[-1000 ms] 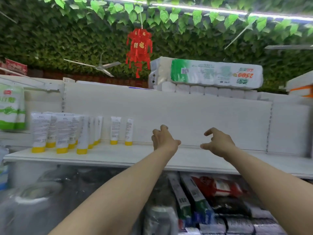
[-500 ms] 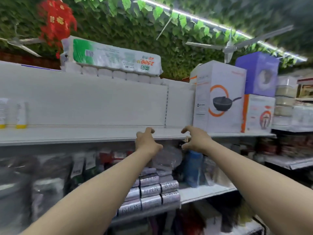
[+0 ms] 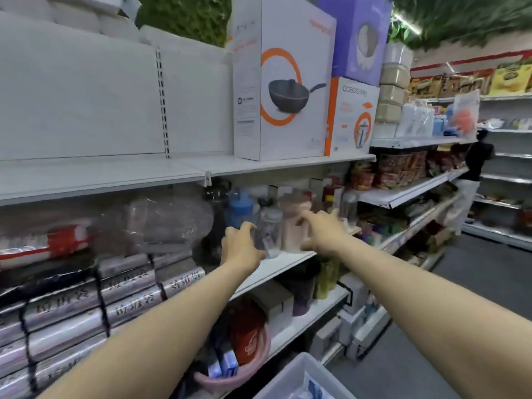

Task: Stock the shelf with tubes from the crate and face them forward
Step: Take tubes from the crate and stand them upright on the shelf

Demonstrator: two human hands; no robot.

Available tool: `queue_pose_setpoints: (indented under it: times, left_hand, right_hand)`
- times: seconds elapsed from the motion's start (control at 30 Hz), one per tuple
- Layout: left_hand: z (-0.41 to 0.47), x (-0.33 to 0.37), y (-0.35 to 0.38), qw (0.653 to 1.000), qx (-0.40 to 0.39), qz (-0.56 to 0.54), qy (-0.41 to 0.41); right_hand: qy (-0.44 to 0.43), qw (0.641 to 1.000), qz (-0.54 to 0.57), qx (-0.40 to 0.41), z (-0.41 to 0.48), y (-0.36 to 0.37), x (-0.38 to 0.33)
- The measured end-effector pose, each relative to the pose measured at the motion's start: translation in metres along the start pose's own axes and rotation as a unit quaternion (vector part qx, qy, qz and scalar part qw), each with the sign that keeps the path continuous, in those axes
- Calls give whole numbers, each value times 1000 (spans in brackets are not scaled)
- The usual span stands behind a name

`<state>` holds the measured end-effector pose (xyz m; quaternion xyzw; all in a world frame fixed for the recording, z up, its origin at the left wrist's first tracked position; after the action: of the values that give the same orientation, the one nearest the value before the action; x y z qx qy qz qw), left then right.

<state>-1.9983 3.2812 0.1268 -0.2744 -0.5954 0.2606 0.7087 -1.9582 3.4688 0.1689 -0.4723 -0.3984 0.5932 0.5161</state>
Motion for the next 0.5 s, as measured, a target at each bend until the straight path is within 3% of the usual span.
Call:
queue_pose_setpoints:
  times: [0.17, 0.5]
  left_hand:
    - [52, -22, 93, 997, -71, 26, -34]
    - [40, -160, 256, 956, -180, 33, -228]
  right_hand:
    - [28, 996, 5, -88, 47, 72, 62]
    - [36, 956, 91, -275, 40, 286, 134]
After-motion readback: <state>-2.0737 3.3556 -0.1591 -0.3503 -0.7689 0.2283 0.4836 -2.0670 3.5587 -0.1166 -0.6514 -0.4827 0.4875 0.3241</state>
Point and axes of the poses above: each hand's wrist, its own z-axis towards the middle knuckle, its own y-axis out of the palm, x = y × z, the point moved 4 cm from there along z, towards the middle knuckle, and after that the axes turned 8 degrees about -y, right-handed, at the moved point
